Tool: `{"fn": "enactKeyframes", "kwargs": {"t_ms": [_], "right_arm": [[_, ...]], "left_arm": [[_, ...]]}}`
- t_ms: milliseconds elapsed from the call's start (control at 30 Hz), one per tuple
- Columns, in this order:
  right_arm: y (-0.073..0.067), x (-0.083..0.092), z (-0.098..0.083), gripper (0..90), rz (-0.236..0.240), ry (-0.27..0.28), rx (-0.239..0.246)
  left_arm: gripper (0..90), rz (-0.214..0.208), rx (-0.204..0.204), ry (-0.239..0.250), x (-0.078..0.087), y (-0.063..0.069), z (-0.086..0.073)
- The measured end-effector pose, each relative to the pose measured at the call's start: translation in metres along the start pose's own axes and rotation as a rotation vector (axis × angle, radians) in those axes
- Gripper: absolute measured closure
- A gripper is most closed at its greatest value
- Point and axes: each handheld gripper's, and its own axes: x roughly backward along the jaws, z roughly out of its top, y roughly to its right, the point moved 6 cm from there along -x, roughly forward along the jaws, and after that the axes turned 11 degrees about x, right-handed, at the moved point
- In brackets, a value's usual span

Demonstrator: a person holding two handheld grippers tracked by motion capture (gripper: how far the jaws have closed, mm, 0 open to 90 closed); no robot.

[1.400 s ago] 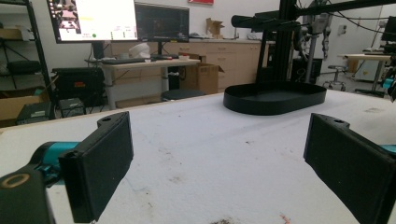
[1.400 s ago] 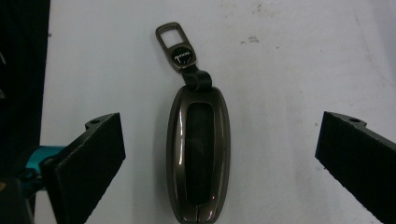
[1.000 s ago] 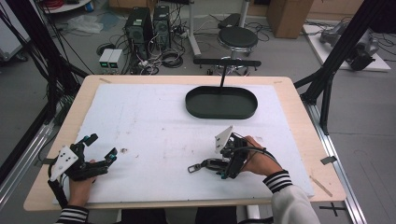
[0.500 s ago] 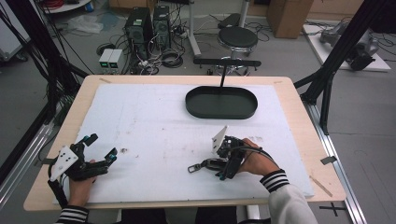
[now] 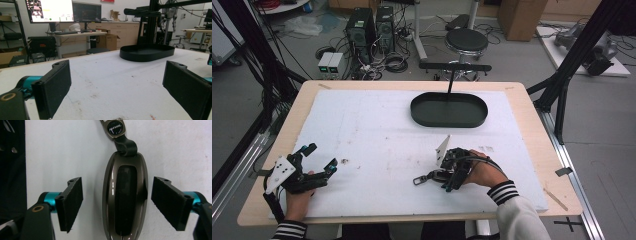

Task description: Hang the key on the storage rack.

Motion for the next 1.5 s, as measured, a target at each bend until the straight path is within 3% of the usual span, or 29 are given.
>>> {"fn": "enactKeyframes", "kwargs": {"t_ms": [500, 1233, 1500], "right_arm": [[0.0015, 0.0003, -0.0028, 36.0, 0.002, -0.027, 0.003], [0.0044, -0.0026, 0.0022, 37.7, -0.001, -0.068, 0.019], [0.0049, -0.0031, 0.0003, 45.6, -0.009, -0.100, 0.035]], "left_arm": [[8.6, 0.000, 0.002, -0.001, 0.0002, 0.0000, 0.0000], [8.6, 0.000, 0.004, 0.000, 0.0001, -0.0003, 0.0001], [8.6, 0.000, 0.004, 0.000, 0.0001, -0.0002, 0.0001]]}}
